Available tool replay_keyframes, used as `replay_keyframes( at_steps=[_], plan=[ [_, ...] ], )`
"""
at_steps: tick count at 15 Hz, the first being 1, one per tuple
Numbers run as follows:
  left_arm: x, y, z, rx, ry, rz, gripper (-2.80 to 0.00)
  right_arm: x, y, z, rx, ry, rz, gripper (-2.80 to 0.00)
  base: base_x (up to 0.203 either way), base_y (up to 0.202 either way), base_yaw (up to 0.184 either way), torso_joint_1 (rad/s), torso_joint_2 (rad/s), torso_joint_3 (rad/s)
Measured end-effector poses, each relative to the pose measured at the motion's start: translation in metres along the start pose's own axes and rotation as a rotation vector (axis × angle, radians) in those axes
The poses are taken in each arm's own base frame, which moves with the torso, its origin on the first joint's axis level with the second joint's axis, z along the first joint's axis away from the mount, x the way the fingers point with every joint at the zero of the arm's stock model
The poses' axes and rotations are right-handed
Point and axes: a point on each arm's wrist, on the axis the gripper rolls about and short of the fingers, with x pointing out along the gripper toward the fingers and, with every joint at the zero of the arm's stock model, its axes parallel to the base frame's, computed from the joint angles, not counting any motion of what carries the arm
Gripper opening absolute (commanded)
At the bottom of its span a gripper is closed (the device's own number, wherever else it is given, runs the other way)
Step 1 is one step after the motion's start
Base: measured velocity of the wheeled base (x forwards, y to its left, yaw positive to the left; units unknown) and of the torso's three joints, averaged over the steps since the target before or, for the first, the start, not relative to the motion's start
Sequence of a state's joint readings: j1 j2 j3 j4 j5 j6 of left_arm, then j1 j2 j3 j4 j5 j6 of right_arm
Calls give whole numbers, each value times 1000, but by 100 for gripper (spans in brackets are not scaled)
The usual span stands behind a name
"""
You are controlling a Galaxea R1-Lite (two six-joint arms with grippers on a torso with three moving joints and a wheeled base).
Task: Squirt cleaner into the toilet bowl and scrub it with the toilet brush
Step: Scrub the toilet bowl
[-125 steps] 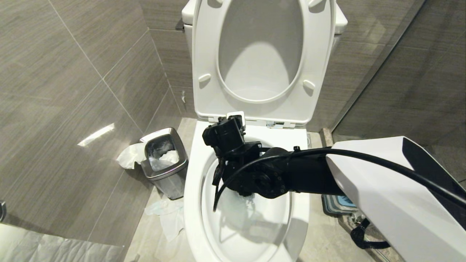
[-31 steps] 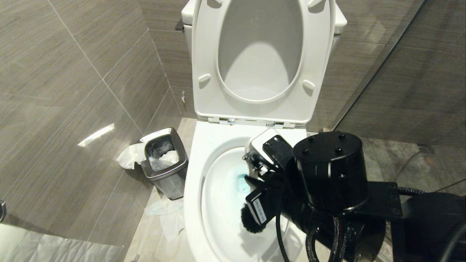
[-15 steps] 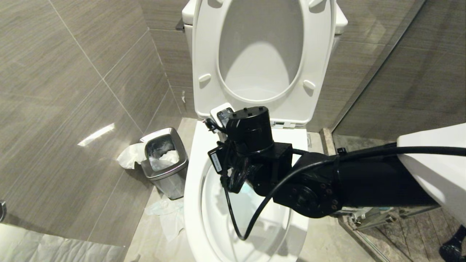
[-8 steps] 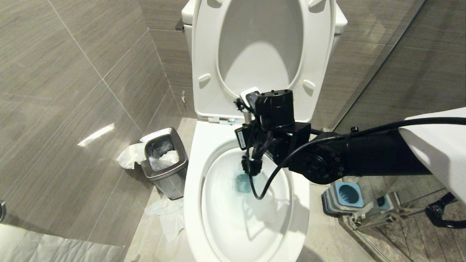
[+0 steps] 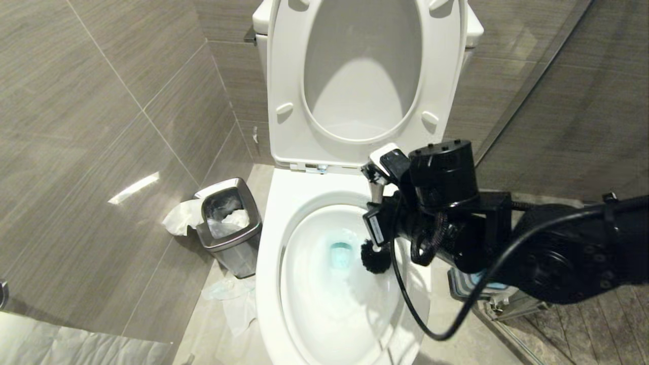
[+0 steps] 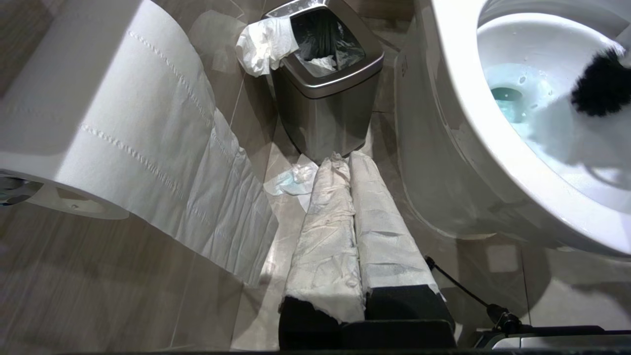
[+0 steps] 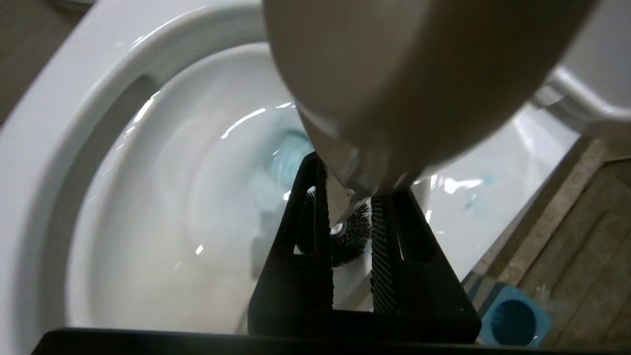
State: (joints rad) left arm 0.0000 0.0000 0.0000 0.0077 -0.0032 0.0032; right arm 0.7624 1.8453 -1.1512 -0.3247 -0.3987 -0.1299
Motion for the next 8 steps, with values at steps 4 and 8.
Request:
replay_keyframes(
  at_steps=[4,8],
  plan=[
    [0,0,0,0,0,-1,-280,-52,44,-11,33,-3,142,-280,0,0,0,0,0,0],
    [0,0,0,0,0,-1,-280,-66,78,-11,67,-19,201,-280,0,0,0,0,0,0]
  ],
)
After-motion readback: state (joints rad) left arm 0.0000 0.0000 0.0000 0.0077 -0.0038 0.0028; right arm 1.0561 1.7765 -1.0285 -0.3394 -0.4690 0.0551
